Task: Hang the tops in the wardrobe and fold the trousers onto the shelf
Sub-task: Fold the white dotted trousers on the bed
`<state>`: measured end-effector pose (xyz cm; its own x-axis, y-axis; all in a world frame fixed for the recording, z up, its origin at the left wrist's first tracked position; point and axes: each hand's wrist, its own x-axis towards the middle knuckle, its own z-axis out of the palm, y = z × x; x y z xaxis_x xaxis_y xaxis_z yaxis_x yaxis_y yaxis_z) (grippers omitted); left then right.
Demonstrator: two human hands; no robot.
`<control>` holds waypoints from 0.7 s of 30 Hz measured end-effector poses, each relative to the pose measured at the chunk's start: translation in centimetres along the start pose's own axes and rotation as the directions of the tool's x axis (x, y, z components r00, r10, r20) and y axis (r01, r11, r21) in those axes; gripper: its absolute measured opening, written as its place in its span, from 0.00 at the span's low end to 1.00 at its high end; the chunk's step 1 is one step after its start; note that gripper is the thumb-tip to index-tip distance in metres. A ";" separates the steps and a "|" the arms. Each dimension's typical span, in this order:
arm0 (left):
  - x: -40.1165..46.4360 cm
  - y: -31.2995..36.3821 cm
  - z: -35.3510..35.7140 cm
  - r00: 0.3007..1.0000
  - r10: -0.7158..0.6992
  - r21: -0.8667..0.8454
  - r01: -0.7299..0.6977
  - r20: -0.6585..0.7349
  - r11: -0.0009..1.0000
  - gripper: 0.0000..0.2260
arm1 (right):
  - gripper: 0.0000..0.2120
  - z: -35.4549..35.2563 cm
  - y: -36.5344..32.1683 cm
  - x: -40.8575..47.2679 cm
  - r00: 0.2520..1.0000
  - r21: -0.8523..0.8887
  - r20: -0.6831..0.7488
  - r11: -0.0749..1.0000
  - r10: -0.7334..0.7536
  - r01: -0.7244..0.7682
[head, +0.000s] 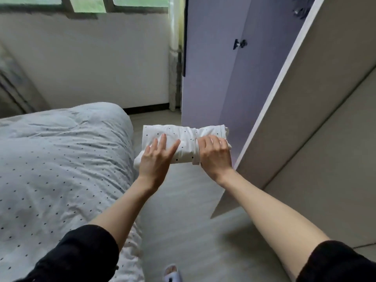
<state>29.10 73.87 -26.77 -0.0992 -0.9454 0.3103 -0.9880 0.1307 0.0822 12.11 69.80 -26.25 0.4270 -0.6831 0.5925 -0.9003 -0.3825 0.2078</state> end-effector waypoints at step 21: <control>56.3 -1.7 3.9 0.955 0.226 -0.092 -0.247 -0.194 0.965 0.28 | 0.11 18.9 25.6 41.2 0.965 -0.275 -0.170 0.931 0.199 -0.240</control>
<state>24.76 19.25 -13.14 -0.2949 -0.8154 0.4982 -0.9177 0.3869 0.0901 8.32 20.10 -11.20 0.2188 -0.6299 0.7453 -0.9639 -0.0206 0.2655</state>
